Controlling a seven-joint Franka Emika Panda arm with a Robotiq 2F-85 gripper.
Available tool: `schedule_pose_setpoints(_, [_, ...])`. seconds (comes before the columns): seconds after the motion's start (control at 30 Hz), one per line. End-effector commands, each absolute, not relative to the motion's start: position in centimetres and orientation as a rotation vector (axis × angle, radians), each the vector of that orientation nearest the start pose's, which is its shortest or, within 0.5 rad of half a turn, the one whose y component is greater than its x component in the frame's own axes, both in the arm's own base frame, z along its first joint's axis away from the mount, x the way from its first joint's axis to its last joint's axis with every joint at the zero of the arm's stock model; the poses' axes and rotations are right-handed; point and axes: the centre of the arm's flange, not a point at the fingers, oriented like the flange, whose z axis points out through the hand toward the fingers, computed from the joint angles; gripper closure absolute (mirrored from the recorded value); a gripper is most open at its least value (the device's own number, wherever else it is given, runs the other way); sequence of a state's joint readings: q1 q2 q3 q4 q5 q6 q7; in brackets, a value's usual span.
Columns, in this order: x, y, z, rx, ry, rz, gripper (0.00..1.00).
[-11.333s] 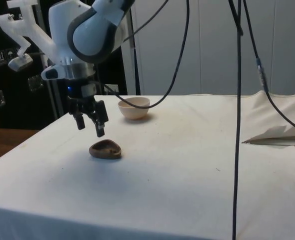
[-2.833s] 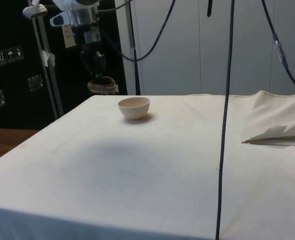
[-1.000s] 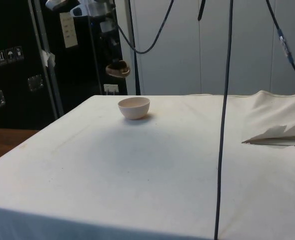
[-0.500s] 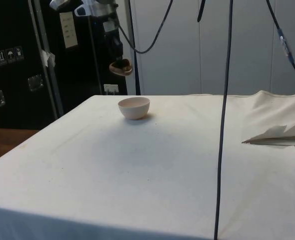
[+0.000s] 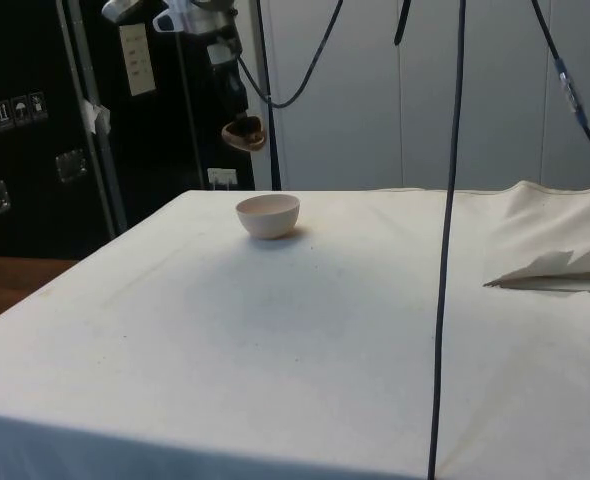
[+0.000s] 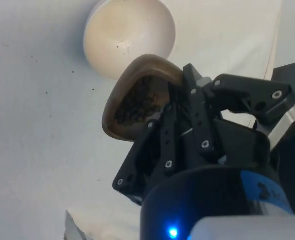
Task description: Pour the coffee beans from the cup into the bowl.
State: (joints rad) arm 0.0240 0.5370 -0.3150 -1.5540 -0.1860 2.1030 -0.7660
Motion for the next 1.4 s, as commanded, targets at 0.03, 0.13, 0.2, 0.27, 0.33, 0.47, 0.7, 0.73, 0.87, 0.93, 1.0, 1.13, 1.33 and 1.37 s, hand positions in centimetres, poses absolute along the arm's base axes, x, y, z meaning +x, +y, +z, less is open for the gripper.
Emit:
schedule_pose_setpoints(0.03, [67.4, -17.9, 35.3, -3.297, -0.999, 0.233, 1.0])
schedule_pose_setpoints(0.13, [67.4, -18.0, 35.2, -3.311, -0.971, 0.238, 1.0])
schedule_pose_setpoints(0.2, [67.4, -18.1, 35.1, -3.32, -0.953, 0.239, 1.0])
schedule_pose_setpoints(0.27, [67.3, -18.2, 35.0, -3.324, -0.944, 0.242, 1.0])
schedule_pose_setpoints(0.33, [67.3, -18.2, 35.0, -3.333, -0.925, 0.242, 1.0])
schedule_pose_setpoints(0.47, [67.3, -18.4, 34.8, -3.356, -0.876, 0.248, 1.0])
schedule_pose_setpoints(0.7, [67.3, -18.6, 34.4, -3.387, -0.813, 0.258, 1.0])
schedule_pose_setpoints(0.73, [67.3, -18.6, 34.3, -3.392, -0.804, 0.26, 1.0])
schedule_pose_setpoints(0.87, [67.2, -18.7, 34.1, -3.412, -0.763, 0.264, 1.0])
schedule_pose_setpoints(0.93, [67.2, -18.8, 34.0, -3.42, -0.745, 0.267, 1.0])
schedule_pose_setpoints(1.0, [67.2, -18.9, 33.9, -3.429, -0.726, 0.27, 1.0])
schedule_pose_setpoints(1.13, [67.2, -19.0, 33.7, -3.448, -0.69, 0.274, 1.0])
schedule_pose_setpoints(1.33, [67.0, -19.2, 33.5, -3.466, -0.638, 0.29, 1.0])
schedule_pose_setpoints(1.37, [67.1, -19.4, 33.5, -3.49, -0.624, 0.282, 1.0])
